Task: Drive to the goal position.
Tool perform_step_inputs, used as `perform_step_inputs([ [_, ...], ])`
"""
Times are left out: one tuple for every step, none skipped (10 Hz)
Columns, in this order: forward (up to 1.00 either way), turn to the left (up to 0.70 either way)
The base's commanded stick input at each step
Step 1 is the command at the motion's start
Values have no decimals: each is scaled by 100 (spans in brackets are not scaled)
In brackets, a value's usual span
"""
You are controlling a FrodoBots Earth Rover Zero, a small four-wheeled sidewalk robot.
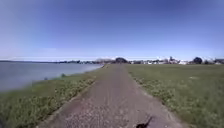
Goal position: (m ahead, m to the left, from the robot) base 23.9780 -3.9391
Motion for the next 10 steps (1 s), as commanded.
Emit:
perform_step_inputs([
  [70,0],
  [70,0],
  [70,-15],
  [70,0],
  [70,0],
  [70,0],
  [70,0],
  [70,0],
  [70,0],
  [70,0],
])
